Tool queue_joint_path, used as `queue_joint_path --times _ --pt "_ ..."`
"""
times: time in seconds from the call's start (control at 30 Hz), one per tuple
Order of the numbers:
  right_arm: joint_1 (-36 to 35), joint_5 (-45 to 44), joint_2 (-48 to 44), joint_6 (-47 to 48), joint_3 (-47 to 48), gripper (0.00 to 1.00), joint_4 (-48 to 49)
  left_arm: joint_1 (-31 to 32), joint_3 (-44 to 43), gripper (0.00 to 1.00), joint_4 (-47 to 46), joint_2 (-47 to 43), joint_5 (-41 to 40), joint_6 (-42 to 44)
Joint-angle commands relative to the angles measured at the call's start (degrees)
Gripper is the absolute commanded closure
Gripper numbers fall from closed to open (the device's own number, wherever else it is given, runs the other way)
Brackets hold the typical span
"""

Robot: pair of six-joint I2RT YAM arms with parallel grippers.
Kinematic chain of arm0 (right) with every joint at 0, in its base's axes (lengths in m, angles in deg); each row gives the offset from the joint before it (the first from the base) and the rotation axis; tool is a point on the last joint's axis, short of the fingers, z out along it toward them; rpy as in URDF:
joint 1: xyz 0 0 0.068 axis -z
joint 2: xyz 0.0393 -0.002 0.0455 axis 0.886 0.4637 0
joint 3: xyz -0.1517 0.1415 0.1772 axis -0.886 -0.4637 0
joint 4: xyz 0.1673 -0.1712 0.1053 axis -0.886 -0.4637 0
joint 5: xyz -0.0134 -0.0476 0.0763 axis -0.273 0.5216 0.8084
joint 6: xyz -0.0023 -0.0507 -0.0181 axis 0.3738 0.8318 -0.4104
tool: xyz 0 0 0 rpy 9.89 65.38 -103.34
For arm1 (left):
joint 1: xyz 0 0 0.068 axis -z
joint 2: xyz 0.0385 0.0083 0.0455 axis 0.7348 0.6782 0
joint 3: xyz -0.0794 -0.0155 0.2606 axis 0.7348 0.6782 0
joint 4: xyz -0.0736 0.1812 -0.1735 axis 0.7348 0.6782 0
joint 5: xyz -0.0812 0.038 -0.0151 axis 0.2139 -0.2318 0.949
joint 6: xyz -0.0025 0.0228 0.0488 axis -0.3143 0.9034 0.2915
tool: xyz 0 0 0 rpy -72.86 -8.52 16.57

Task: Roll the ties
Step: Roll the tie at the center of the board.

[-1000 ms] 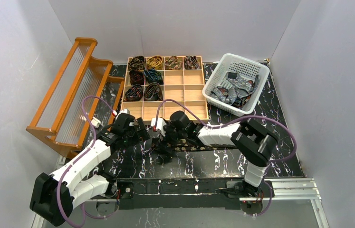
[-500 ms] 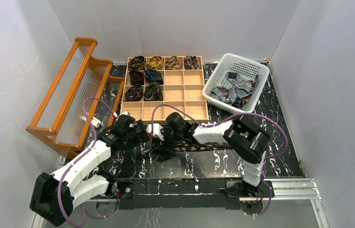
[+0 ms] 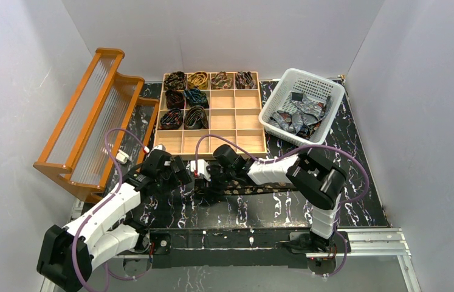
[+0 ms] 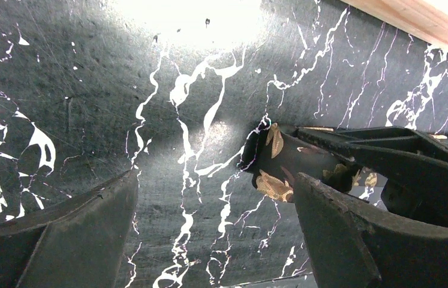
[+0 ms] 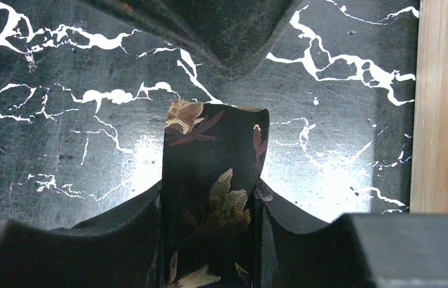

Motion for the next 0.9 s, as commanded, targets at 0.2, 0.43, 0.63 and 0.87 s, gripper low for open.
queue_joint_path --times 0.2,0.43,0.63,0.87 --pt "-0.12 -3.38 -7.75 -0.78 -1.76 0.09 1.14 -0.28 2.28 0.02 0.82 -3.23 2.83 -1.19" --pt "-0.09 -19.84 -24.05 -19.63 -9.35 0.01 6.58 -0.28 1.89 0.02 2.22 -3.97 4.38 1.66" --pt "0.44 -34.67 -33.24 -47.55 -9.74 0.01 -6.5 -0.28 2.23 0.02 1.23 -4.15 6.3 2.03" --pt "2.03 -29.82 -29.73 -63.89 -7.21 0.02 -16.85 -0.28 3.36 0.02 -0.25 -5.42 5.44 1.94"
